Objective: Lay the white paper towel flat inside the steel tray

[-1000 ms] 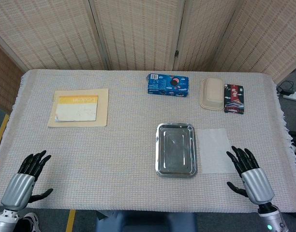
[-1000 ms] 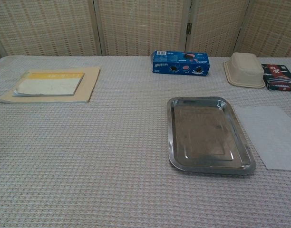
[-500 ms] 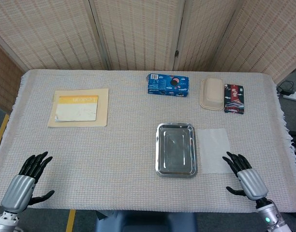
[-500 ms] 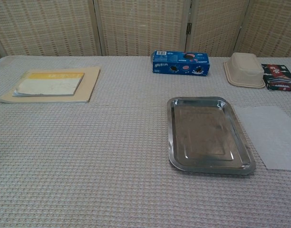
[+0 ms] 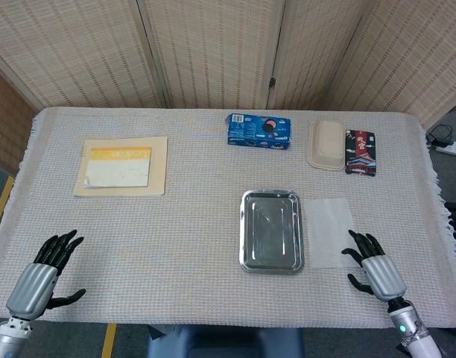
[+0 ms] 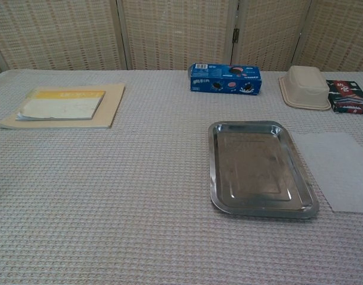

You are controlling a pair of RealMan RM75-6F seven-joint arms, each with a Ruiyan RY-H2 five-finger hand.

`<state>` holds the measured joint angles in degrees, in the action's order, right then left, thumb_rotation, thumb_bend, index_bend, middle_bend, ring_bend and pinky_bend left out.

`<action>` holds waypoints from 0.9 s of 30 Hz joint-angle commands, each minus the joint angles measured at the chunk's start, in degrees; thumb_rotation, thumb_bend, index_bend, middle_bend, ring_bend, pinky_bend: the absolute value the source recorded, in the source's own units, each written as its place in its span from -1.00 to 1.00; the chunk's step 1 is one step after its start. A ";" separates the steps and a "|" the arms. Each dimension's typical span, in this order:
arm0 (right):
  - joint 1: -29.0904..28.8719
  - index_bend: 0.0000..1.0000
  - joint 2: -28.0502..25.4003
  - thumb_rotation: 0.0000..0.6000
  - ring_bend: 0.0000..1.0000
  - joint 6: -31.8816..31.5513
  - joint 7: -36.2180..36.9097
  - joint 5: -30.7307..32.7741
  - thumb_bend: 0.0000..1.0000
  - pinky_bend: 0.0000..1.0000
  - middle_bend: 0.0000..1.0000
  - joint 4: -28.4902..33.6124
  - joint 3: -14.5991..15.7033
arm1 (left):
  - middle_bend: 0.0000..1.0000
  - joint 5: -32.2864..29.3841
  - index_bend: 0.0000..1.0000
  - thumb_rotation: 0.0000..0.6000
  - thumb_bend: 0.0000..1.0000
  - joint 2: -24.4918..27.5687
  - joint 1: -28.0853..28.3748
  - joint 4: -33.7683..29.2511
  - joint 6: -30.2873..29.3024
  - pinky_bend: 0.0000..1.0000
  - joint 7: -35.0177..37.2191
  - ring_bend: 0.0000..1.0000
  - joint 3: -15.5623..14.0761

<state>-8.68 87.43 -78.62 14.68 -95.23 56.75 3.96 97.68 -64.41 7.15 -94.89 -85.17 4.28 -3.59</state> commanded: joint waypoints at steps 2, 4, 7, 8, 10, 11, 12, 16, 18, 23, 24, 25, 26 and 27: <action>-0.86 -0.36 1.40 1.00 -1.00 1.12 1.38 0.27 -0.20 -1.00 -1.00 -2.16 0.00 | -1.00 -0.48 -1.00 1.00 -0.57 -0.10 0.04 0.20 0.14 -1.00 0.07 -1.00 0.17; -1.08 -0.36 1.93 1.00 -1.00 1.75 1.75 0.50 -0.21 -1.00 -1.00 -2.92 0.08 | -1.00 -0.87 -1.00 1.00 -0.57 -0.06 0.13 0.14 0.55 -1.00 0.07 -1.00 0.16; -1.39 -0.36 2.71 1.00 -1.00 2.15 1.64 0.54 -0.20 -1.00 -1.00 -4.17 0.18 | -1.00 -1.31 -1.00 1.00 -0.57 0.09 0.23 -0.03 1.01 -1.00 -0.08 -1.00 0.16; -1.53 -0.36 2.99 1.00 -1.00 2.39 1.60 0.63 -0.19 -1.00 -1.00 -4.48 0.16 | -1.00 -1.52 -1.00 1.00 -0.57 0.14 0.23 -0.08 1.04 -1.00 -0.10 -1.00 0.24; -1.77 -0.35 3.45 1.00 -1.00 2.74 1.37 0.78 -0.19 -1.00 -1.00 -4.98 0.10 | -1.00 -1.62 -1.00 1.00 -0.57 0.24 0.14 -0.23 0.86 -1.00 -0.05 -1.00 0.28; -1.96 -0.34 3.77 1.00 -1.00 3.00 1.26 0.83 -0.19 -1.00 -1.00 -5.36 0.09 | -1.00 -1.60 -1.00 1.00 -0.57 0.31 0.09 -0.30 0.67 -1.00 0.01 -1.00 0.31; -2.09 -0.34 4.03 1.00 -1.00 3.16 1.24 0.91 -0.18 -1.00 -1.00 -5.73 0.04 | -1.00 -1.56 -1.00 1.00 -0.57 0.36 0.02 -0.33 0.52 -1.00 0.01 -1.00 0.30; -2.71 -0.33 5.36 1.00 -1.00 4.05 2.30 1.46 -0.18 -1.00 -1.00 -7.90 -0.30 | -1.00 -2.29 -1.00 1.00 -0.57 -0.05 -0.51 0.38 -0.66 -1.00 -2.01 -1.00 1.05; -2.85 -0.33 5.71 1.00 -1.00 4.14 2.50 1.52 -0.18 -1.00 -1.00 -8.48 -0.34 | -1.00 -2.67 -1.00 1.00 -0.57 -0.34 -0.70 0.62 -1.01 -1.00 -2.88 -1.00 1.35; -3.44 -0.32 6.96 1.00 -1.00 4.92 2.91 1.84 -0.18 -1.00 -1.00 -10.10 -0.50 | -1.00 -3.14 -1.00 1.00 -0.57 -0.57 -1.13 0.74 -1.79 -1.00 -3.48 -1.00 1.72; -3.59 -0.32 7.18 1.00 -1.00 5.15 2.87 1.94 -0.18 -1.00 -1.00 -10.46 -0.52 | -1.00 -3.19 -1.00 1.00 -0.57 -0.57 -1.14 0.78 -1.76 -1.00 -3.44 -1.00 1.74; -3.67 -0.31 7.35 1.00 -1.00 5.25 2.73 2.08 -0.18 -1.00 -1.00 -10.68 -0.61 | -1.00 -3.28 -1.00 1.00 -0.57 -0.57 -1.13 0.80 -1.70 -1.00 -3.43 -1.00 1.77; -3.75 -0.30 7.61 1.00 -1.00 5.24 2.55 2.22 -0.18 -1.00 -1.00 -10.95 -0.75 | -1.00 -3.46 -1.00 1.00 -0.57 -0.54 -1.10 0.86 -1.59 -1.00 -3.39 -1.00 1.84; -3.81 -0.29 7.78 1.00 -1.00 5.26 2.46 2.31 -0.18 -1.00 -1.00 -11.14 -0.81 | -1.00 -3.62 -1.00 1.00 -0.57 -0.53 -1.08 0.89 -1.50 -1.00 -3.33 -1.00 1.90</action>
<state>-12.41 95.12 -73.43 17.22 -93.01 45.69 3.23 94.11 -64.95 6.06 -94.02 -86.73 0.92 -1.72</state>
